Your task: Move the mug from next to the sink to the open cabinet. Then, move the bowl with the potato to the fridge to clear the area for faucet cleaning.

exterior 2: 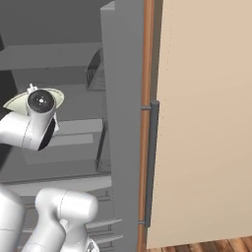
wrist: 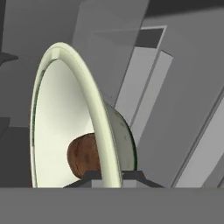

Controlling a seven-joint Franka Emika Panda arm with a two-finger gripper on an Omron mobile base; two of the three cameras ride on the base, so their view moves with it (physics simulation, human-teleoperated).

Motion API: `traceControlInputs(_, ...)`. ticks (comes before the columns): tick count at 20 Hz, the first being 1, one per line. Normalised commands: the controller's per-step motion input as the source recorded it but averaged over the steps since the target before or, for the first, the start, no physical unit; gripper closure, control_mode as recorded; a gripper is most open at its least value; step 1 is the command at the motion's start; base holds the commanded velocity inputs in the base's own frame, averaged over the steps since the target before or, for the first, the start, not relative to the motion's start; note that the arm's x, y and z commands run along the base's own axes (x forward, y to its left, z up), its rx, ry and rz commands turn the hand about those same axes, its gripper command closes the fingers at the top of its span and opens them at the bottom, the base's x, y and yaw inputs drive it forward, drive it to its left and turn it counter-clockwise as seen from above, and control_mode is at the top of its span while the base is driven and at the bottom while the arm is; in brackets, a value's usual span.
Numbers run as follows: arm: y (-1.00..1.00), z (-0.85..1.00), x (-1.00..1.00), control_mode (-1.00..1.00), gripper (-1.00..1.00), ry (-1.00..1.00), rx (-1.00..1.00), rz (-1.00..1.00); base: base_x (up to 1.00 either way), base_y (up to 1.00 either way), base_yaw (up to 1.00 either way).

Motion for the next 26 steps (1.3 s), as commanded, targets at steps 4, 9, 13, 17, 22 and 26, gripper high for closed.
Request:
traceControlInputs(4, 0.0, 0.98, 0.03, -1.0, 1.0, -0.01, 0.01, -0.1, 0.0, 0.0, 0.0)
traceControlInputs(9, 0.0, 0.98, 0.0, -1.0, 1.0, -0.01, 0.09, -0.15, 0.0, 0.0, 0.0)
traceControlInputs(13, 0.0, 0.58, 0.0, -1.0, 1.0, -0.03, 0.2, -0.12, 0.0, 0.0, 0.0)
traceControlInputs(17, 0.0, 0.0, 0.0, -1.0, 1.0, -0.12, 0.18, -0.11, 0.0, 0.0, 0.0)
traceControlInputs(22, 0.0, 0.14, 0.25, -1.0, 1.0, -0.02, 0.04, -0.04, 0.0, 0.0, 0.0)
traceControlInputs(26, 0.04, 0.41, 0.38, -1.0, 1.0, 0.0, -0.03, -0.08, 0.0, 0.0, 0.0)
